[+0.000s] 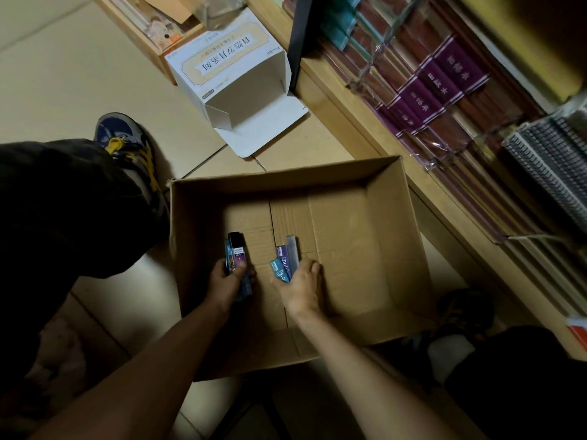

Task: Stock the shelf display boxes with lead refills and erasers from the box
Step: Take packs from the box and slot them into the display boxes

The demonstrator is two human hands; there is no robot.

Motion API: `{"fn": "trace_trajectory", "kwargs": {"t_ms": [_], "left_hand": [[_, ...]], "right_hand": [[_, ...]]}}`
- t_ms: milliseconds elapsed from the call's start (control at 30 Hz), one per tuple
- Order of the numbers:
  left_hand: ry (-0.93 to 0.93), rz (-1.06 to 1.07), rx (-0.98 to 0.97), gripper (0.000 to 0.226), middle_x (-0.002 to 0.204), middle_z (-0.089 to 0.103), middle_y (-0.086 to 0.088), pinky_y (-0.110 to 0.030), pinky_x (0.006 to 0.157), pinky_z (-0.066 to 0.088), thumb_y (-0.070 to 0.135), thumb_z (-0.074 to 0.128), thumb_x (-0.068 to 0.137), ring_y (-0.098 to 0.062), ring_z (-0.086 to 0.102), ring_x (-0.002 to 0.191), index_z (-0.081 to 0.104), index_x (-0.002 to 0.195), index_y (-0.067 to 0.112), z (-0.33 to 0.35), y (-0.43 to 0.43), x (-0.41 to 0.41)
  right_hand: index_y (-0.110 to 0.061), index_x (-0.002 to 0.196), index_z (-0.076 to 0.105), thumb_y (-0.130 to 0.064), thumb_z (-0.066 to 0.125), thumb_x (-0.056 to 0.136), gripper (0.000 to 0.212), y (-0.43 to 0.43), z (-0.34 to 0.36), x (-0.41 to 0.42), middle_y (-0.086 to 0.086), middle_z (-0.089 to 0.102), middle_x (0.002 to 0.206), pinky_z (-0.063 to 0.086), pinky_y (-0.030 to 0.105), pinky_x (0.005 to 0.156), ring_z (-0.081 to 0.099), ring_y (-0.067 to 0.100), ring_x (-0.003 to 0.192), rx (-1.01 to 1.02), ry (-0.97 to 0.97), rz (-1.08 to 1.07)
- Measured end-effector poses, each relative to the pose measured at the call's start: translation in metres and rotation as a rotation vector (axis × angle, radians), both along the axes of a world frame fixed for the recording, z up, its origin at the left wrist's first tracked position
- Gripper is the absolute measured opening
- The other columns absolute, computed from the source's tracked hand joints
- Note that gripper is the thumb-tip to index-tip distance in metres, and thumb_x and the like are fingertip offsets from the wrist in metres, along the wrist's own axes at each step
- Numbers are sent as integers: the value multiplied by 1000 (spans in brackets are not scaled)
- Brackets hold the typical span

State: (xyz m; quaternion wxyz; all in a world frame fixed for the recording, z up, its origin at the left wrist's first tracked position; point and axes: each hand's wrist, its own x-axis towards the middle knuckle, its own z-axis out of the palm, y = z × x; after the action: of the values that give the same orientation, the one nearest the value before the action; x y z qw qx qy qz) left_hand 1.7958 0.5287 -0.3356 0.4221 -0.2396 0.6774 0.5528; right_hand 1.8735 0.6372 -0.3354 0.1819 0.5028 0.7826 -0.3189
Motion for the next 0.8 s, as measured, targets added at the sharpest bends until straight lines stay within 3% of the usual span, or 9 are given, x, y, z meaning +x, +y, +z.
{"fn": "trace_trajectory", "kwargs": {"t_ms": [100, 233, 333, 467, 533, 633, 733, 800], "left_hand": [[1, -5, -7, 36, 120, 57, -19, -37, 72, 49, 16, 49, 96, -31, 60, 99, 43, 132, 10, 0, 0, 2], [22, -52, 5, 36, 105, 60, -7, -30, 62, 45, 15, 49, 96, -14, 57, 80, 43, 131, 10, 1, 2, 4], [3, -77, 19, 34, 95, 60, -1, -30, 63, 47, 14, 50, 96, -13, 59, 80, 44, 129, 8, 2, 4, 9], [-25, -131, 53, 31, 100, 62, -3, -28, 63, 48, 16, 53, 94, -12, 60, 80, 48, 125, 12, 6, 11, 14], [-53, -160, 89, 25, 109, 63, -10, -32, 70, 51, 16, 53, 94, -17, 62, 84, 51, 120, 14, 10, 20, 13], [-152, -152, 197, 25, 102, 65, -12, -40, 80, 53, 11, 51, 94, -24, 65, 85, 52, 119, 8, 18, 39, 8], [-187, -195, 312, 26, 97, 69, -7, -31, 64, 56, 32, 55, 92, -18, 70, 80, 56, 112, 15, 31, 55, 4], [-113, -289, 316, 34, 98, 71, -3, -27, 64, 56, 39, 65, 84, -18, 70, 86, 57, 111, 19, 41, 64, 0]], "right_hand": [[-7, 122, 44, -41, 71, 77, 63, -6, -2, -6, 11, 46, 127, 39, 33, 96, 46, 25, 117, 97, -49, 7], [-8, 120, 47, -43, 67, 79, 57, -3, -2, -6, 11, 50, 122, 44, 34, 92, 52, 25, 111, 131, -56, 63], [-7, 120, 47, -41, 66, 80, 56, -1, 0, -5, 11, 51, 121, 45, 34, 92, 52, 25, 110, 135, -46, 90], [-8, 115, 53, -35, 69, 80, 47, 7, 8, -2, 10, 57, 113, 52, 37, 85, 58, 22, 102, -20, 63, -12], [-8, 109, 55, -32, 69, 80, 40, 14, 15, -1, 9, 60, 107, 54, 36, 79, 60, 21, 95, -93, 124, -44], [-8, 104, 56, -28, 69, 81, 34, 25, 30, -1, 9, 61, 105, 52, 38, 82, 60, 22, 95, -141, 184, -25], [-9, 101, 55, -24, 70, 82, 29, 39, 46, -2, 8, 60, 104, 51, 35, 82, 59, 22, 97, -153, 241, -47], [-10, 103, 55, -18, 70, 81, 28, 46, 58, -2, 6, 58, 108, 52, 35, 84, 58, 21, 101, -164, 279, -56]]}}
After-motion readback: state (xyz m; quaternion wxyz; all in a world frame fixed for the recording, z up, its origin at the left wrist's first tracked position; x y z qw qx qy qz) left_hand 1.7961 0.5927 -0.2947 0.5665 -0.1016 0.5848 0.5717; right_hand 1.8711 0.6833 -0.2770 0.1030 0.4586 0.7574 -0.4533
